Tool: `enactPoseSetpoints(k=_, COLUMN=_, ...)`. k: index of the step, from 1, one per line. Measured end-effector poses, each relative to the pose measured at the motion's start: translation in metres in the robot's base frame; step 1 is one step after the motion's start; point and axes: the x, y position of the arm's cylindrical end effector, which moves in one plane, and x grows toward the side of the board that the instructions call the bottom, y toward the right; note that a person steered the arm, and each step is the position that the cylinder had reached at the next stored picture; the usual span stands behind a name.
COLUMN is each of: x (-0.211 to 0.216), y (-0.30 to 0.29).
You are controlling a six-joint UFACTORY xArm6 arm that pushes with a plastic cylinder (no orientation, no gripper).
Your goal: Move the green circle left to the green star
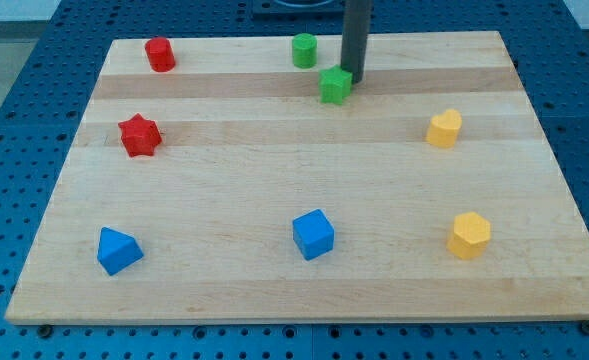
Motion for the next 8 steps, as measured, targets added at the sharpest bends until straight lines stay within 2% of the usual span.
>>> enactPoseSetpoints(k=1, x=0.017, y=-0.022)
enactPoseSetpoints(k=4, x=-0.076, y=-0.012)
enactPoseSetpoints(k=5, x=-0.088, y=-0.030)
enactPoseSetpoints(k=8, x=-0.068, y=-0.111)
